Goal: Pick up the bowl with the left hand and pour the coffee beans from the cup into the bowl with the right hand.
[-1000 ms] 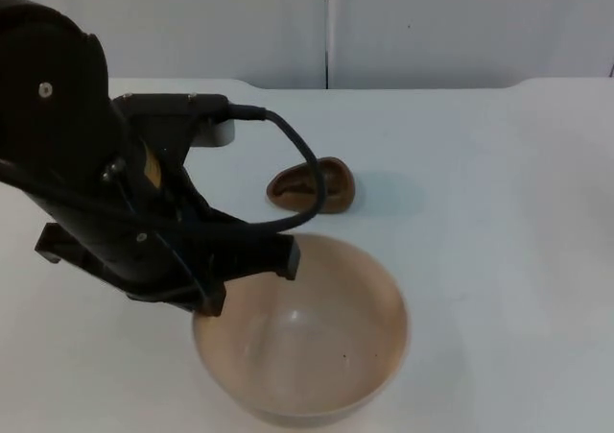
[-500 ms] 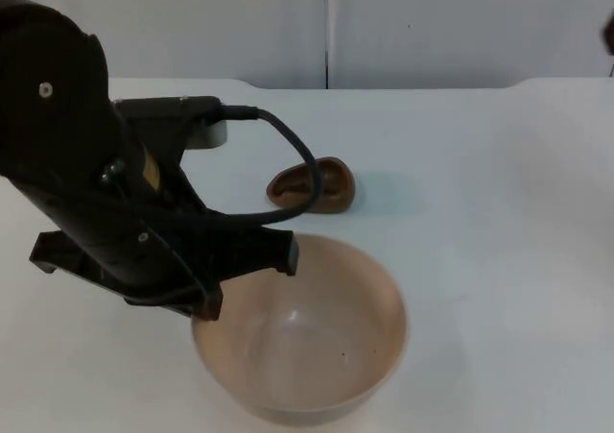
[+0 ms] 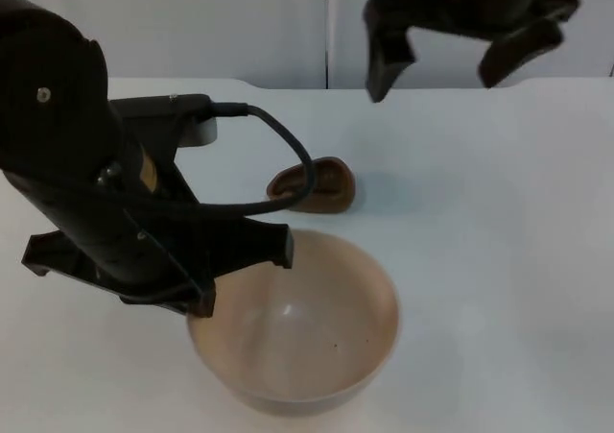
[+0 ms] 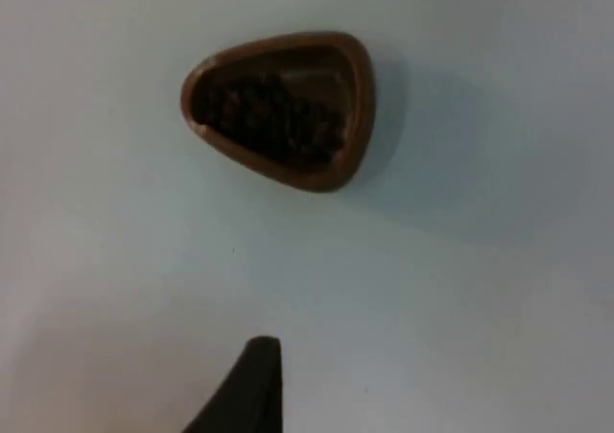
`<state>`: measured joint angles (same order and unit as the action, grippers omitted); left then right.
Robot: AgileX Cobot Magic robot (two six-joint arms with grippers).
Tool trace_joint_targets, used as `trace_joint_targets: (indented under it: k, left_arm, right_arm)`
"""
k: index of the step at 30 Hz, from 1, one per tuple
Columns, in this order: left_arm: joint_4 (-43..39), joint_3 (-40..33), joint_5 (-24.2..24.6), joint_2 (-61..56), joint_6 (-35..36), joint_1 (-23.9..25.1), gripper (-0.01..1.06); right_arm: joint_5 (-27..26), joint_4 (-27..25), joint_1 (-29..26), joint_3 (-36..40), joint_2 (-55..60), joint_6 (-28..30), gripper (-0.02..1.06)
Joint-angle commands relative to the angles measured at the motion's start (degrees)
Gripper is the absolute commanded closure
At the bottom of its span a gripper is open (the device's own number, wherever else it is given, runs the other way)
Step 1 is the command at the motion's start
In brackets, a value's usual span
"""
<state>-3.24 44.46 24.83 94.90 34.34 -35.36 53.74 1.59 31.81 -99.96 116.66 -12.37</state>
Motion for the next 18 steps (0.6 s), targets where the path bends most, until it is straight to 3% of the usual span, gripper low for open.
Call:
trace_joint_targets:
  k: [1, 4, 10, 18]
  left_arm:
    - [-0.6, -0.2, 0.1, 0.0, 0.8, 0.0, 1.05]
    - [-0.6, -0.2, 0.1, 0.0, 0.8, 0.0, 1.05]
    - [-0.6, -0.2, 0.1, 0.0, 0.8, 0.0, 1.05]
    - [-0.6, -0.2, -0.1, 0.0, 1.1, 0.0, 1.05]
  right_arm:
    - [2.4, 1.9, 1.0, -4.0, 3.0, -2.0, 0.02]
    - [6.6, 2.8, 2.0, -14.5, 10.5, -3.5, 0.06]
    - [11.1, 3.2, 2.0, -25.8, 19.6, -5.0, 0.1]
    - [9.7, 5.1, 2.2, -31.0, 25.0, -7.5, 0.14]
